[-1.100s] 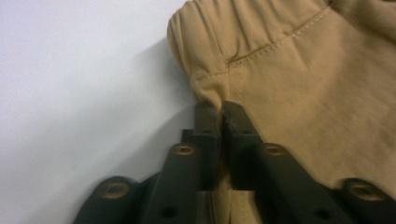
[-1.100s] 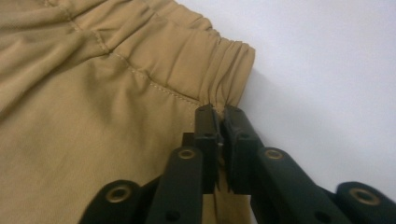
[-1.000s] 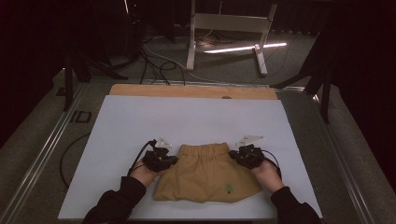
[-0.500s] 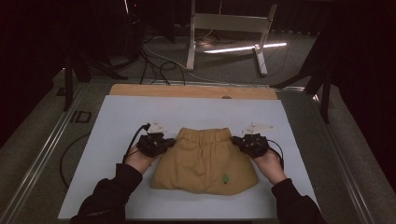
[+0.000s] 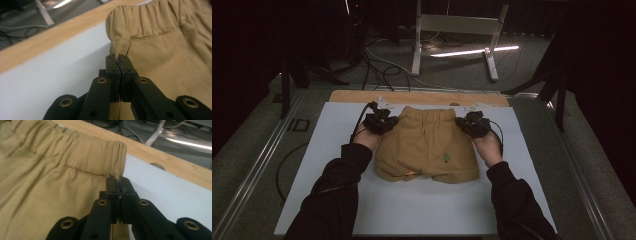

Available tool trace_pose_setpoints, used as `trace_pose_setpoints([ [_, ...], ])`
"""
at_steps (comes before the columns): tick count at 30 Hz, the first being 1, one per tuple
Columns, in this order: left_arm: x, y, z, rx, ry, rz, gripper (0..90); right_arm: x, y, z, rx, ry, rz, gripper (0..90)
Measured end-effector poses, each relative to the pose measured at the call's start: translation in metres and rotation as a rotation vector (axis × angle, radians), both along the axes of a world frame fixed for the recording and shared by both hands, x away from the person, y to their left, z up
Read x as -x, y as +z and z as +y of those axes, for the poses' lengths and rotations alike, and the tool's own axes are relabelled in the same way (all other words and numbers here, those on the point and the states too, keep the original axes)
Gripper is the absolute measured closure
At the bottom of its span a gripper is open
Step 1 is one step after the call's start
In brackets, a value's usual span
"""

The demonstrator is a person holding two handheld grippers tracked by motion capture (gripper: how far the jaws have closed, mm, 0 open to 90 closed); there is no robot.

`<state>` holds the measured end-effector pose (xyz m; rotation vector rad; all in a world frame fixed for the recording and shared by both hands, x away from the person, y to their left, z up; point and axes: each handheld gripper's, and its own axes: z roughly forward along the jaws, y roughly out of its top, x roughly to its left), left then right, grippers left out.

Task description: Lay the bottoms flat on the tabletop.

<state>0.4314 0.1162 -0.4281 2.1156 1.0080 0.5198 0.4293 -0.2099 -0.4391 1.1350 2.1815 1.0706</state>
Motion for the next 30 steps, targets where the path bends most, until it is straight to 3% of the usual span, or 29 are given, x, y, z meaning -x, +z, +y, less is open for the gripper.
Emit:
trace_pose_setpoints([
  [5,-0.02,-0.003,-0.008,-0.033,0.013,-0.037,88.2,-0.018,0.003,0.003,0.004,-0.073,-0.013,87.5],
  [7,-0.026,-0.004,-0.01,-0.047,0.035,-0.064,83.3,-0.025,0.003,0.003,-0.01,-0.113,-0.006,85.6],
  [8,-0.029,-0.003,-0.009,-0.029,0.059,-0.069,77.8,-0.027,0.002,0.004,-0.011,-0.139,-0.005,82.0],
  [9,-0.031,-0.003,-0.008,0.005,0.084,-0.077,63.6,-0.03,0.0,0.003,-0.02,-0.149,0.002,72.6],
  [10,-0.033,-0.003,-0.007,0.0,0.112,-0.058,47.1,-0.032,-0.002,0.003,-0.048,-0.146,0.023,62.3],
  [12,-0.033,-0.005,-0.006,0.027,0.102,-0.005,32.0,-0.033,-0.005,0.003,-0.051,-0.136,0.043,46.3],
  [15,-0.027,-0.009,-0.001,0.026,0.07,-0.008,17.3,-0.03,-0.007,0.0,-0.082,-0.1,0.049,29.6],
  [16,-0.027,-0.009,-0.001,0.026,0.07,-0.008,15.7,-0.03,-0.007,0.0,-0.082,-0.1,0.049,29.6],
  [17,-0.022,-0.01,0.003,0.046,0.064,-0.008,15.7,-0.028,-0.007,-0.002,-0.101,-0.096,0.047,22.8],
  [18,-0.019,-0.01,0.004,0.058,0.06,-0.006,9.6,-0.023,-0.007,-0.01,-0.175,-0.038,0.062,13.3],
  [23,-0.003,-0.01,0.007,0.066,0.007,0.004,3.2,-0.012,-0.007,-0.008,-0.166,0.016,0.063,10.4],
  [24,0.001,-0.01,0.007,0.079,-0.006,0.003,2.4,-0.005,-0.007,-0.006,-0.167,0.036,0.044,10.4],
  [30,0.025,-0.008,0.012,0.097,-0.063,-0.005,2.2,0.013,-0.006,-0.004,-0.182,0.099,0.028,10.4],
])
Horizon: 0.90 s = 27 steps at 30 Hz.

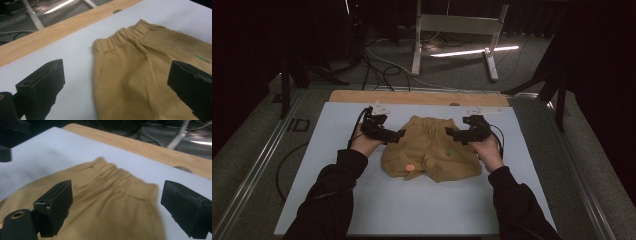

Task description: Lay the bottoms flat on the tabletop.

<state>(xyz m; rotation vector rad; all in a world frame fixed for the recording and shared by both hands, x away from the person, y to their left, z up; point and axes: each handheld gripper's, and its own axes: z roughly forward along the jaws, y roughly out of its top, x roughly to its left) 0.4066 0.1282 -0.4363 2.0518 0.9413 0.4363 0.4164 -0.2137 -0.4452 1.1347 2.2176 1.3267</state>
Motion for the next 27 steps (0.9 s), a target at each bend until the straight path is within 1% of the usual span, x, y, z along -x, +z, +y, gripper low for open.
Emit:
trace_pose_setpoints([
  [2,0.008,0.001,0.001,0.003,-0.013,-0.002,2.2,0.007,0.001,0.0,-0.001,0.014,-0.013,10.4],
  [3,0.012,0.002,0.002,0.007,-0.02,-0.013,2.2,0.011,0.002,0.0,0.0,0.023,-0.016,10.4],
  [4,0.016,0.003,0.003,0.005,-0.026,-0.014,2.2,0.014,0.003,-0.001,-0.005,0.033,-0.018,10.4],
  [7,0.028,0.006,0.005,0.019,-0.041,-0.023,2.2,0.026,0.005,-0.003,-0.01,0.055,-0.031,10.4],
  [9,0.037,0.008,0.007,0.024,-0.051,-0.031,2.4,0.034,0.006,-0.005,-0.024,0.075,-0.042,10.4],
  [11,0.047,0.009,0.009,0.035,-0.054,-0.043,2.5,0.042,0.005,-0.007,-0.021,0.095,-0.049,10.5],
  [12,0.053,0.01,0.011,0.034,-0.061,-0.048,2.4,0.046,0.005,-0.007,-0.02,0.106,-0.049,10.5],
  [14,0.065,0.009,0.015,0.036,-0.06,-0.062,2.3,0.055,0.005,-0.006,-0.011,0.122,-0.059,10.5],
  [16,0.077,0.007,0.02,0.051,-0.053,-0.074,1.9,0.063,0.006,-0.006,-0.006,0.132,-0.066,10.5],
  [17,0.084,0.006,0.022,0.059,-0.046,-0.081,1.6,0.067,0.006,-0.005,-0.013,0.137,-0.072,10.7],
  [18,0.09,0.004,0.025,0.059,-0.043,-0.085,1.6,0.071,0.006,-0.003,-0.016,0.149,-0.067,10.9],
  [20,0.101,-0.001,0.031,0.044,-0.033,-0.09,1.2,0.079,0.006,0.002,0.011,0.171,-0.073,12.9],
  [21,0.107,-0.004,0.033,0.039,-0.03,-0.098,1.1,0.081,0.005,0.005,0.003,0.189,-0.074,13.1],
  [22,0.112,-0.006,0.035,0.035,-0.029,-0.097,1.1,0.084,0.004,0.008,-0.006,0.209,-0.064,13.2],
  [24,0.123,-0.011,0.039,0.027,-0.017,-0.112,0.9,0.088,0.002,0.017,-0.001,0.24,-0.062,13.4],
  [26,0.132,-0.015,0.042,0.017,0.0,-0.119,0.8,0.092,0.0,0.028,0.001,0.269,-0.065,13.9],
  [27,0.137,-0.017,0.044,0.025,0.008,-0.126,0.8,0.094,-0.001,0.033,-0.007,0.286,-0.06,13.9],
])
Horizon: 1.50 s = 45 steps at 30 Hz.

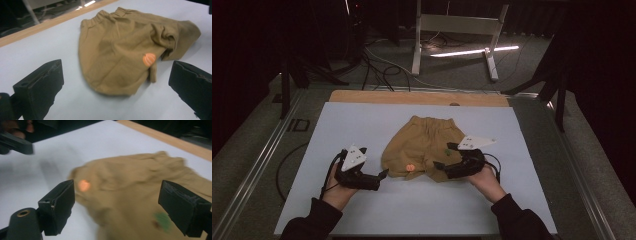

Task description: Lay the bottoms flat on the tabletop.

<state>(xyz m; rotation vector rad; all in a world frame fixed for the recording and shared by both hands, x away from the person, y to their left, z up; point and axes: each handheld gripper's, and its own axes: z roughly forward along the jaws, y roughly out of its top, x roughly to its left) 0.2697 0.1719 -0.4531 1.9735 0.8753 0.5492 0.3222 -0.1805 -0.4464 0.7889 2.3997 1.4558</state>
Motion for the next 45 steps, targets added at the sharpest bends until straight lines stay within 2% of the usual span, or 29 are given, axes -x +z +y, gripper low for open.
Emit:
trace_pose_setpoints([
  [3,0.012,-0.005,0.005,0.021,0.008,0.007,0.8,0.006,-0.002,0.02,0.026,0.058,-0.003,13.4],
  [6,0.024,-0.012,0.009,0.023,0.008,0.024,0.8,0.012,-0.005,0.04,0.005,0.135,0.025,14.4],
  [10,0.041,-0.022,0.015,0.018,0.015,0.03,0.8,0.023,-0.013,0.068,0.021,0.202,0.013,24.0],
  [13,0.05,-0.027,0.018,0.024,0.01,0.042,0.8,0.027,-0.024,0.086,0.083,0.208,0.008,35.9],
  [14,0.053,-0.028,0.019,0.014,0.01,0.041,0.8,0.028,-0.029,0.092,0.1,0.212,0.007,40.0],
  [17,0.057,-0.029,0.021,0.019,0.01,0.037,0.8,0.028,-0.043,0.103,0.168,0.235,0.001,43.9],
  [18,0.058,-0.029,0.021,0.017,0.011,0.031,0.8,0.027,-0.048,0.105,0.194,0.243,-0.009,44.1],
  [19,0.058,-0.029,0.021,0.017,0.011,0.031,0.8,0.027,-0.048,0.105,0.194,0.243,-0.009,44.1],
  [20,0.057,-0.03,0.023,0.025,0.016,0.03,0.8,0.023,-0.058,0.107,0.233,0.212,-0.01,45.3],
  [21,0.057,-0.03,0.023,0.025,0.016,0.03,0.8,0.023,-0.058,0.107,0.233,0.212,-0.01,45.3],
  [22,0.056,-0.03,0.023,0.021,0.016,0.031,0.8,0.021,-0.062,0.107,0.26,0.185,-0.024,48.4],
  [24,0.055,-0.03,0.023,0.027,0.018,0.033,0.8,0.02,-0.064,0.108,0.279,0.177,-0.032,48.9],
  [26,0.055,-0.031,0.023,0.029,0.017,0.033,0.8,0.02,-0.068,0.11,0.298,0.159,-0.028,50.3],
  [27,0.055,-0.031,0.023,0.029,0.014,0.036,0.8,0.02,-0.068,0.11,0.298,0.159,-0.028,50.3],
  [28,0.055,-0.031,0.024,0.028,0.014,0.032,0.8,0.021,-0.071,0.109,0.327,0.167,-0.042,53.2],
  [30,0.055,-0.031,0.024,0.031,0.013,0.034,0.8,0.021,-0.072,0.109,0.34,0.169,-0.046,54.7],
  [33,0.054,-0.032,0.025,0.029,0.013,0.04,0.8,0.022,-0.074,0.104,0.353,0.173,-0.065,64.4],
  [34,0.054,-0.033,0.025,0.028,0.012,0.044,0.9,0.022,-0.073,0.102,0.373,0.165,-0.085,75.5],
  [35,0.054,-0.033,0.025,0.028,0.012,0.044,0.8,0.022,-0.073,0.102,0.373,0.165,-0.085,75.5],
  [36,0.054,-0.033,0.024,0.026,0.011,0.043,0.8,0.021,-0.071,0.1,0.375,0.15,-0.092,83.5],
  [38,0.054,-0.033,0.024,0.028,0.009,0.045,0.9,0.021,-0.07,0.099,0.372,0.154,-0.092,84.3],
  [41,0.053,-0.032,0.026,0.039,0.015,0.038,0.9,0.023,-0.058,0.095,0.328,0.165,-0.097,85.0],
  [45,0.053,-0.031,0.026,0.048,0.015,0.037,0.9,0.03,-0.035,0.088,0.273,0.177,-0.138,85.0],
])
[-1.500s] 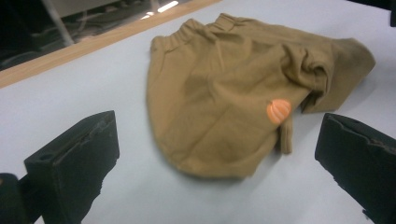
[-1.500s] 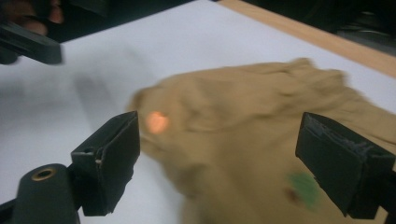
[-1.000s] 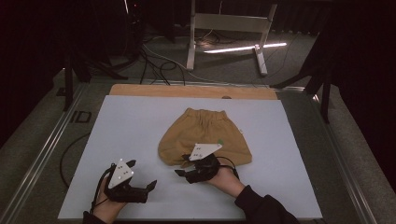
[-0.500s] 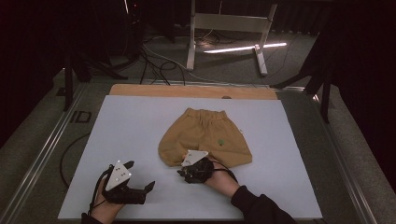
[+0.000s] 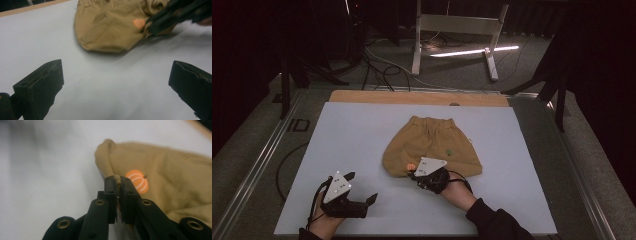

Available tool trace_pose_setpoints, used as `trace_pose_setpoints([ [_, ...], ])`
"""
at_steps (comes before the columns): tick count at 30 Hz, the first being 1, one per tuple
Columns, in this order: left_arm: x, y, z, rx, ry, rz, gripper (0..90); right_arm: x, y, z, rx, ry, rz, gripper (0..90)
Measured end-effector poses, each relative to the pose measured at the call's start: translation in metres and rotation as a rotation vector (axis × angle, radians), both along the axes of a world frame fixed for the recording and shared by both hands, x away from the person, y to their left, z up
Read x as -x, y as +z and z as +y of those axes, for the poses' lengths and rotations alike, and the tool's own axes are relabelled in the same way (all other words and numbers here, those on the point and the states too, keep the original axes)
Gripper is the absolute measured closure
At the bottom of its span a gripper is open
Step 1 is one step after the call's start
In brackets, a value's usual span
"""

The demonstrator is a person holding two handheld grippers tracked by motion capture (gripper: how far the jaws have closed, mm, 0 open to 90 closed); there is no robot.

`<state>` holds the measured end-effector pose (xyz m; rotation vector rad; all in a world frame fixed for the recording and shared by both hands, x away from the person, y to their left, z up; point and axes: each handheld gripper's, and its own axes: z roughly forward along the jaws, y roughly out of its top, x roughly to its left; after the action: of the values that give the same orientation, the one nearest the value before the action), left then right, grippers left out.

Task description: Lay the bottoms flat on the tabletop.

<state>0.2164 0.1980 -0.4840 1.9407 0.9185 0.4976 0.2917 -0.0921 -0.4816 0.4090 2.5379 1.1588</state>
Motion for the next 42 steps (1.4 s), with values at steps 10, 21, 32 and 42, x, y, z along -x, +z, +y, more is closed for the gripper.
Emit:
trace_pose_setpoints([
  [10,0.0,0.002,0.001,0.013,-0.003,-0.008,0.9,0.028,0.057,-0.026,-0.194,0.044,0.007,84.2],
  [21,0.008,0.01,-0.012,0.047,-0.129,0.001,1.7,0.045,0.073,-0.087,-0.303,0.015,0.076,19.8],
  [32,0.029,-0.012,-0.056,-0.124,-0.51,0.112,14.5,0.033,0.054,-0.129,-0.34,-0.12,0.157,14.2],
  [42,0.025,-0.033,-0.065,-0.249,-0.532,0.138,54.7,0.028,0.052,-0.134,-0.321,-0.157,0.152,14.9],
])
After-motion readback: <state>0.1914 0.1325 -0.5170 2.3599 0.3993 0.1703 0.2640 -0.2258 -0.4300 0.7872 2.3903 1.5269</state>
